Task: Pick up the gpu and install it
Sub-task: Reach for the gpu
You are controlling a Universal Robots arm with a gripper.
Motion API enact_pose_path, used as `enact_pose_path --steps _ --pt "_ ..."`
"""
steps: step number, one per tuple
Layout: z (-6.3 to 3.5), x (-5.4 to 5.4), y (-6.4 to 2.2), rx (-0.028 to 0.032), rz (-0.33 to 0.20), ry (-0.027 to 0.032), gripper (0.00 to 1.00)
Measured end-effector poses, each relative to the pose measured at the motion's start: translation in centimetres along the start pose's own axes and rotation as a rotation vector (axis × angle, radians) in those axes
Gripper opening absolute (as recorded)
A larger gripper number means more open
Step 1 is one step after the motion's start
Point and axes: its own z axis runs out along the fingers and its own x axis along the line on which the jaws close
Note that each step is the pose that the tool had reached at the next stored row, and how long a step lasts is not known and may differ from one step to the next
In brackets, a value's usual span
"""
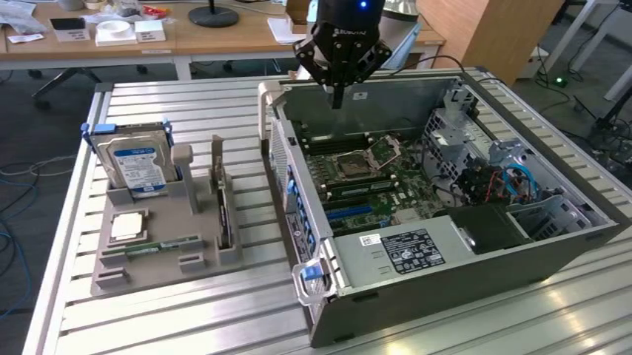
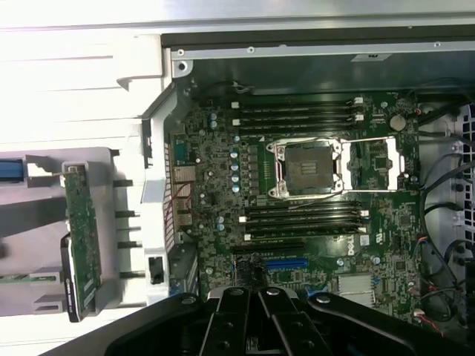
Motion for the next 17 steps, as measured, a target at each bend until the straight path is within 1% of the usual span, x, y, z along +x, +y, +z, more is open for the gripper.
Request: enact_pose_path --steps 6,17 --pt "0.03 1.2 -0.09 -0.0001 0.0 0.0 0.11" --pt "0.04 4.5 -0.16 0.0 0.001 -0.0001 0.11"
